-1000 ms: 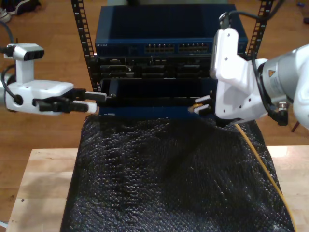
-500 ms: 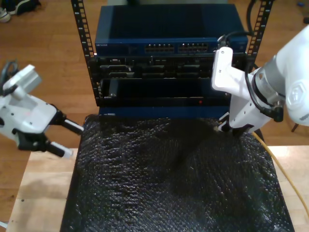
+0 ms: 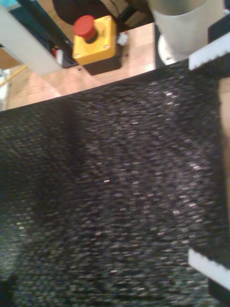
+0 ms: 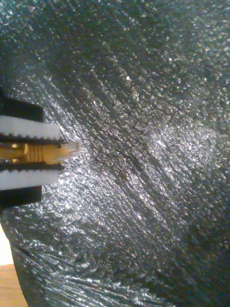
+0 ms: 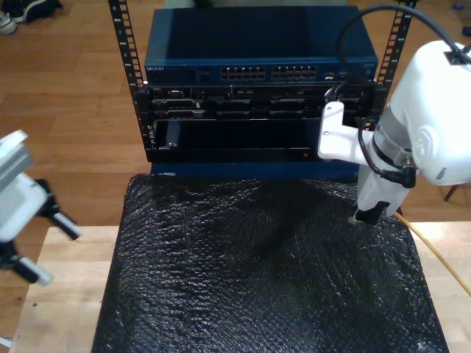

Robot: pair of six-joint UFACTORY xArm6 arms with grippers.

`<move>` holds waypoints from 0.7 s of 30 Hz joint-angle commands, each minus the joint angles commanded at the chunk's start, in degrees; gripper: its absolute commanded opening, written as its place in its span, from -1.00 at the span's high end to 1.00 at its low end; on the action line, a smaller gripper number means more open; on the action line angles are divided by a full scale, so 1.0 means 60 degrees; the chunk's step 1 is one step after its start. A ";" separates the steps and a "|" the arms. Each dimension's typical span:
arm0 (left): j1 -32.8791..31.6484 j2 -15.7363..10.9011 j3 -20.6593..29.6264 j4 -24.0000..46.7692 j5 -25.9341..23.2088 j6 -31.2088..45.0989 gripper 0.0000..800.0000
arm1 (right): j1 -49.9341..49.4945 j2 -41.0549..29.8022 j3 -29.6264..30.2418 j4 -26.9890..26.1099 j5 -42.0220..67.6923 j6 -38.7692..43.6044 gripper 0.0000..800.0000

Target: Grab the cable and plug it in

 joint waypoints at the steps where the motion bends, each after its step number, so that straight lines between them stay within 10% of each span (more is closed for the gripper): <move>1: 0.0132 -0.0029 0.0029 0.0161 0.0000 0.0190 -1.00 | 0.0000 0.0029 0.0000 -0.0015 0.0000 0.0000 1.00; 21: 0.3531 -0.1333 0.2476 0.3092 -0.0015 0.4630 -1.00 | -0.0015 0.0308 0.0088 -0.0015 0.0000 0.0000 1.00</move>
